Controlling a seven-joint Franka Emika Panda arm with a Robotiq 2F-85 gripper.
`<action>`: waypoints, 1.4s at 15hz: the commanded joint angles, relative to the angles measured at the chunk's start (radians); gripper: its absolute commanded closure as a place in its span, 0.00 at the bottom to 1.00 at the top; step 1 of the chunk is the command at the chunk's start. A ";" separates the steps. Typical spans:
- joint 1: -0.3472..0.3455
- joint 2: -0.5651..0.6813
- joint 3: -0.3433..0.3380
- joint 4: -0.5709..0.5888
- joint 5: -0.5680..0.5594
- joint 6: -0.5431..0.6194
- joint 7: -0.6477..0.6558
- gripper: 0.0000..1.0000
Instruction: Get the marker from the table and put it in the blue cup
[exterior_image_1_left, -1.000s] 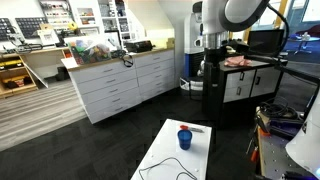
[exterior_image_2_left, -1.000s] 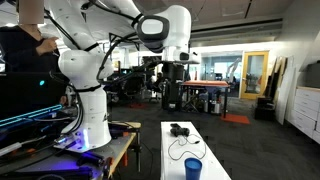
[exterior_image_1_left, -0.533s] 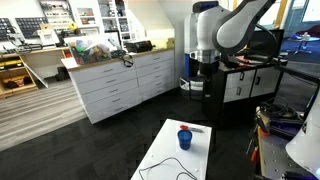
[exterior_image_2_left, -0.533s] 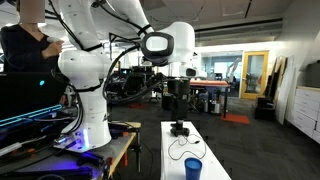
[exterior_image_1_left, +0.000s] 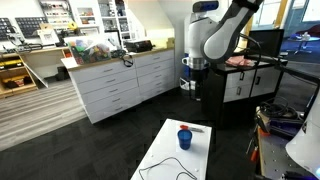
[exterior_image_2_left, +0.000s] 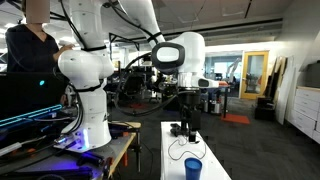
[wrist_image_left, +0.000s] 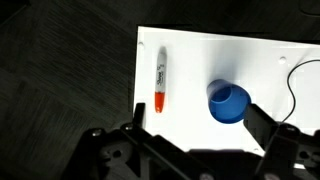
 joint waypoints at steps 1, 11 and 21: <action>-0.004 0.129 0.020 0.104 0.011 0.020 -0.008 0.00; -0.014 0.407 0.048 0.337 0.005 0.014 0.011 0.00; -0.012 0.549 0.052 0.435 0.008 0.017 0.039 0.00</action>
